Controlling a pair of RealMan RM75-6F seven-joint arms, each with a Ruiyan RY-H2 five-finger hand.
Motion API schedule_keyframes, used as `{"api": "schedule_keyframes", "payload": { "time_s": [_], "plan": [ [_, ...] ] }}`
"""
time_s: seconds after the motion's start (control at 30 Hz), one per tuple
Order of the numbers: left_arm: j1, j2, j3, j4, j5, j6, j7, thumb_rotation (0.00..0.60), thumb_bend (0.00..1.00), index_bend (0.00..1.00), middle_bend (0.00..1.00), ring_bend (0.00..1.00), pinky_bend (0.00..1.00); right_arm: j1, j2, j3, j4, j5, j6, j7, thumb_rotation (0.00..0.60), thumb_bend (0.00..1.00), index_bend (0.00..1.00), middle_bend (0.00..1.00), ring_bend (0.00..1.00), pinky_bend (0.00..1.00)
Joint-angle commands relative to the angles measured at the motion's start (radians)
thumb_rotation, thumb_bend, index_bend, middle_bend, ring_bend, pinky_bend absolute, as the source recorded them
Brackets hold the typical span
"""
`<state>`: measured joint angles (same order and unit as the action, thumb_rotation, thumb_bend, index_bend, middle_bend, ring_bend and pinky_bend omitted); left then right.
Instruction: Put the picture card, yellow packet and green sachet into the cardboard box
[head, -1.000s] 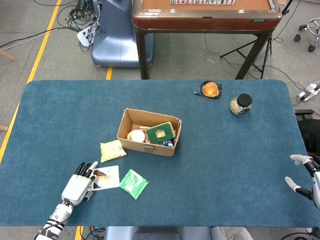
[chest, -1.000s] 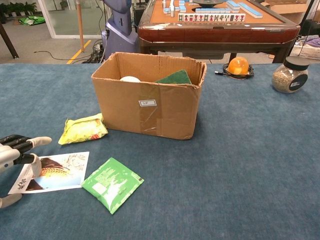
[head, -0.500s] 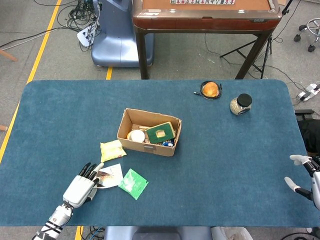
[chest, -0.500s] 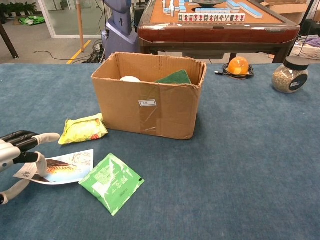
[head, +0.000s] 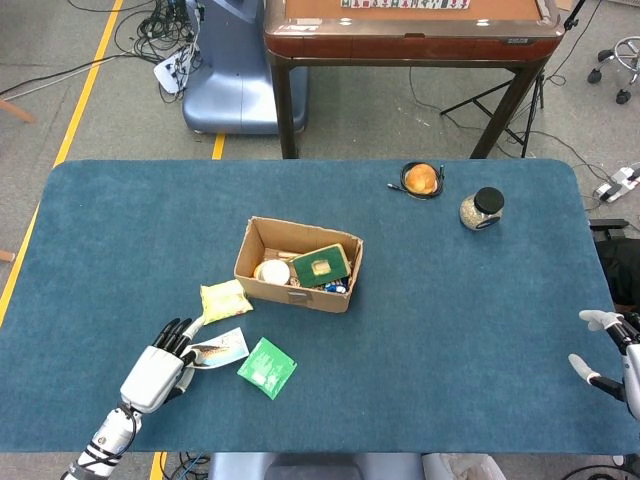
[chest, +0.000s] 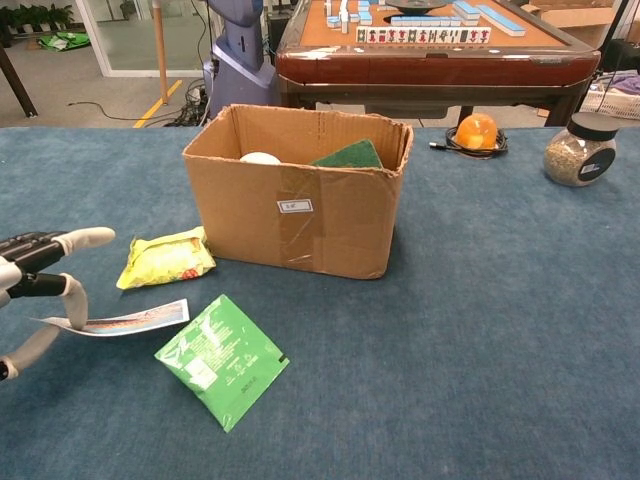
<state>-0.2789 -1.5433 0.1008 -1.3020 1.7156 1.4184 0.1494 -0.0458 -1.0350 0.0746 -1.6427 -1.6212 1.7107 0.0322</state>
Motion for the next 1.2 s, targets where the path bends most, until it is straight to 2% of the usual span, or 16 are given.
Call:
{"api": "schedule_keyframes", "payload": {
  "time_s": [0.03,0.3,0.53,0.67,0.87,1.2],
  "plan": [
    [0.009,-0.022,-0.011,0.039,0.019,0.043,-0.043,0.600,0.52,0.54,0.00,0.00,0.08,0.000,0.000,0.000,0.000,-0.001,0.000,0.000,0.600,0.05,0.39,0.48,0.36,0.42],
    [0.021,-0.050,-0.029,0.090,0.026,0.095,-0.080,0.600,0.51,0.56,0.00,0.00,0.11,0.001,-0.001,-0.001,0.000,-0.001,-0.002,-0.003,0.600,0.05,0.39,0.48,0.36,0.42],
    [0.033,-0.093,-0.052,0.152,0.049,0.186,-0.144,0.600,0.51,0.62,0.00,0.00,0.16,0.000,-0.001,-0.001,0.000,-0.002,0.001,-0.002,0.600,0.05,0.39,0.48,0.36,0.42],
    [0.034,-0.097,-0.055,0.163,0.050,0.197,-0.162,0.600,0.51,0.63,0.00,0.00,0.16,-0.001,-0.002,-0.001,0.001,-0.003,0.001,-0.002,0.600,0.05,0.39,0.48,0.36,0.42],
    [0.031,-0.087,-0.057,0.143,0.057,0.209,-0.178,0.600,0.51,0.64,0.00,0.00,0.16,-0.001,-0.001,-0.001,0.001,-0.003,0.001,0.000,0.600,0.05,0.39,0.48,0.36,0.42],
    [0.022,-0.030,-0.084,0.041,0.077,0.253,-0.166,0.600,0.51,0.65,0.00,0.00,0.17,-0.001,-0.002,-0.002,0.002,-0.005,0.002,0.001,0.600,0.05,0.39,0.48,0.36,0.42]
  ]
}}
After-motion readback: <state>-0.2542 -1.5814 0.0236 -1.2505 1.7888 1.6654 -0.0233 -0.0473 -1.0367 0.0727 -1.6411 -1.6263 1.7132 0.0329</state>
